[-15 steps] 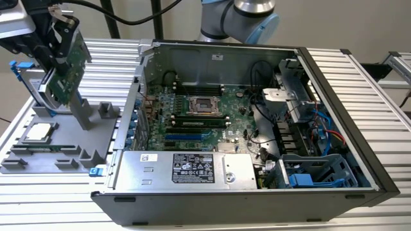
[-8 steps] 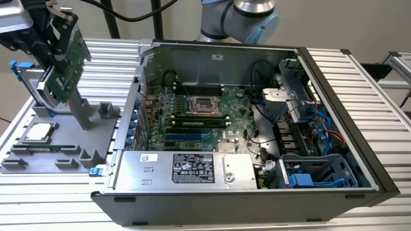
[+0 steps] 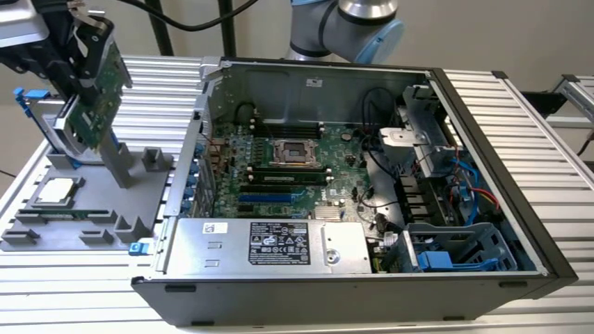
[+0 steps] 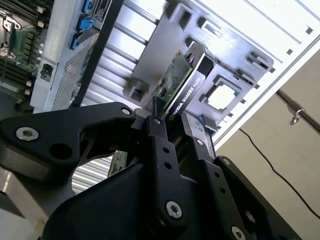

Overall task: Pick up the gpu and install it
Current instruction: 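Pick up the gpu and move the gpu toward the slot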

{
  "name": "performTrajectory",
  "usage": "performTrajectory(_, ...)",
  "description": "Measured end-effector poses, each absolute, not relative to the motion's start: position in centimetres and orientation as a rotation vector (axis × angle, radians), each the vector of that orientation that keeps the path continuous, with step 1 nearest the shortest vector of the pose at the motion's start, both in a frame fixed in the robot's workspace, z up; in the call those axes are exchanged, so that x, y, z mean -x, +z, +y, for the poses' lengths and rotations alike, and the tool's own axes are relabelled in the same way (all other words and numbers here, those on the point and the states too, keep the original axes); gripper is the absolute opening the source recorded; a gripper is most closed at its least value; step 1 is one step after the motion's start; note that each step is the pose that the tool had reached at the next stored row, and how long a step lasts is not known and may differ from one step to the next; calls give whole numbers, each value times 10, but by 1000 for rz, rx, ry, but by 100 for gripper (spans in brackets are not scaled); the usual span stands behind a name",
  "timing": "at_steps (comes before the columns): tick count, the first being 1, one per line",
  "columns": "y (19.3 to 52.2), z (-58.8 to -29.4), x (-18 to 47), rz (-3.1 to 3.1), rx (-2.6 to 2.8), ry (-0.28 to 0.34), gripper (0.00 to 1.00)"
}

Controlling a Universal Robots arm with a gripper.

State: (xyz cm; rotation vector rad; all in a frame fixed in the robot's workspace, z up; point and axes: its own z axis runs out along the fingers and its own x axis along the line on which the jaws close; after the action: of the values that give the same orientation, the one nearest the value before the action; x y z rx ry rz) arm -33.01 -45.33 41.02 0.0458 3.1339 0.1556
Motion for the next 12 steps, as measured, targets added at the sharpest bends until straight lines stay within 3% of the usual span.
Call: performTrajectory(12,410,-453,319,3134,-46,156,0)
